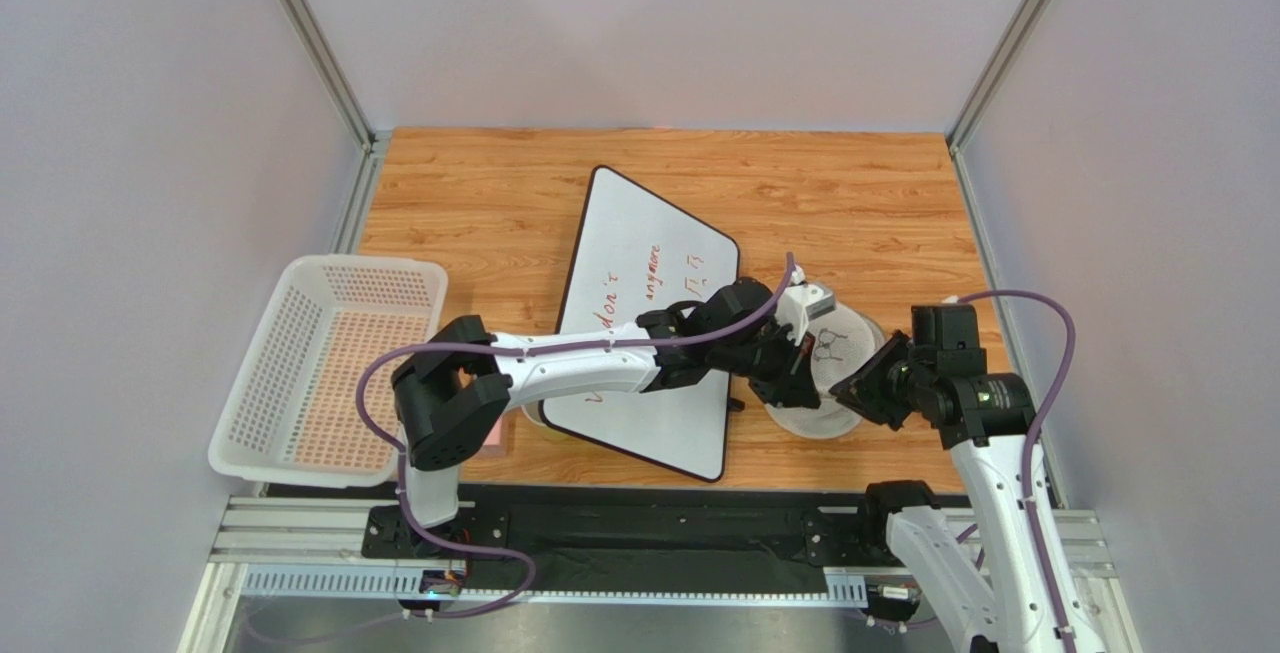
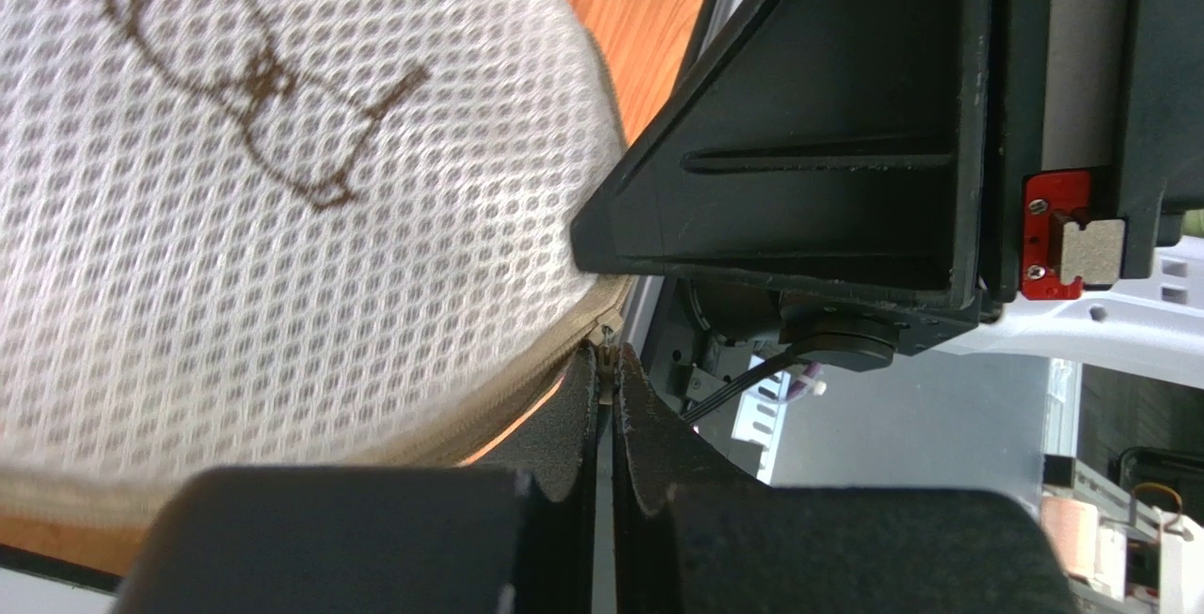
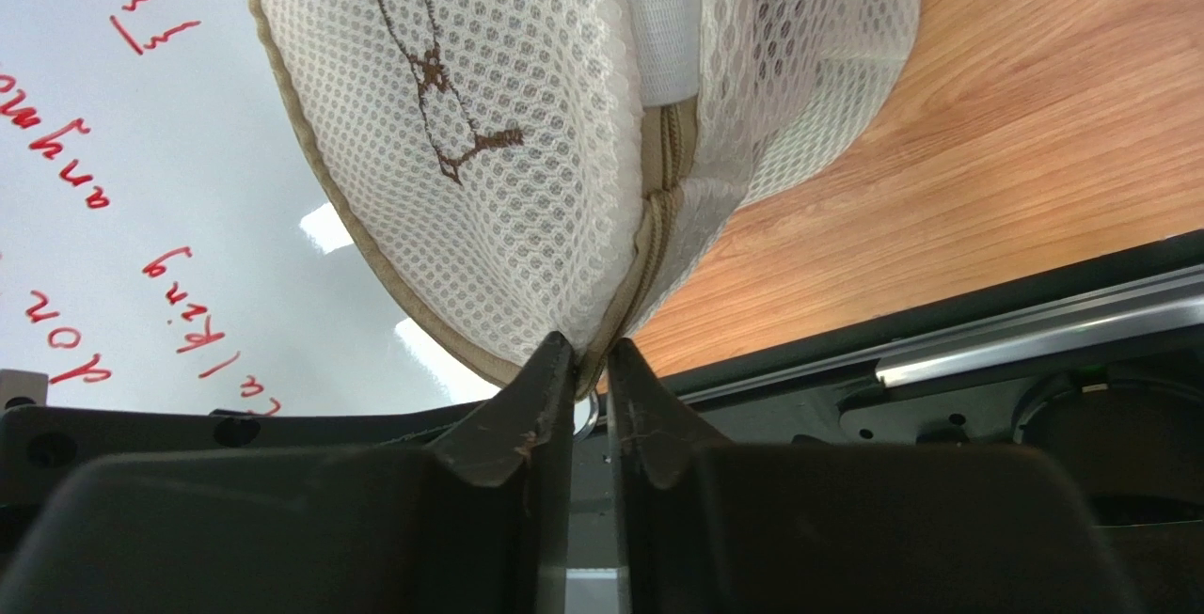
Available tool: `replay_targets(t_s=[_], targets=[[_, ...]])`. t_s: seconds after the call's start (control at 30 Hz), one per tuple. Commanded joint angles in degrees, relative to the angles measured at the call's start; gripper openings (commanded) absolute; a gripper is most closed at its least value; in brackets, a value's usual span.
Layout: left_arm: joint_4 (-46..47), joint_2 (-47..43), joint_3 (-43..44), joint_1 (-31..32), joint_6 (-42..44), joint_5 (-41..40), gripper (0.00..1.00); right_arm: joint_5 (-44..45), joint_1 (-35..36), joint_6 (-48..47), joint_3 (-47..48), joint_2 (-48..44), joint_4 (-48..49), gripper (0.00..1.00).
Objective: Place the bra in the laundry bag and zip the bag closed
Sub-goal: Zip the zipper on the laundry bag.
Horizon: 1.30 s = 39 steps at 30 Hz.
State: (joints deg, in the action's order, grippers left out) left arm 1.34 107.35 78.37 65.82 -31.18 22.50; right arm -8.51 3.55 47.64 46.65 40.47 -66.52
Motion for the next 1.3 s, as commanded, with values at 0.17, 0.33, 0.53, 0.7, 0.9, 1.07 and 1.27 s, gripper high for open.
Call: replay_targets(t_s=[0.17,0.33,0.53,0.7,0.9,1.07,1.27], targets=[[-7.05,-2.58,-2.95,-4.56,1.2,-7.9,0.0,8.43,-1.09,-7.11,3.27,0.14,0.87,0.0],[-9.43,-7.58,-6.21,-6.23,6.38,-7.66,0.0,7.72,-1.53,-9.67,4.58,2.33,4.2,0.0],[-8.91,-8.91,-4.99,-2.99,6.22,-3.17,0.0,6.06,-1.62,-10.64,7.84,10.67,12.37,0.0],[-3.12,-5.06,-1.91,-0.78,0.0,0.7,0.0,5.44,-1.62,-11.77,9.94,18.84,16.78,0.16],[-3.72,-2.41,2.31,-1.05,0.07,-2.02,0.0,4.47,-1.62,-14.68,11.8,19.58,8.96,0.74],[-4.15,-1.18,3.19,-1.31,-0.46,-1.15,0.0,5.17,-1.53,-14.77,9.16,10.79,2.63,0.85],[-3.46,-1.18,2.32,-1.22,-2.04,0.7,0.0,-0.79,-1.53,-8.37,0.03,-2.48,3.76,0.84]])
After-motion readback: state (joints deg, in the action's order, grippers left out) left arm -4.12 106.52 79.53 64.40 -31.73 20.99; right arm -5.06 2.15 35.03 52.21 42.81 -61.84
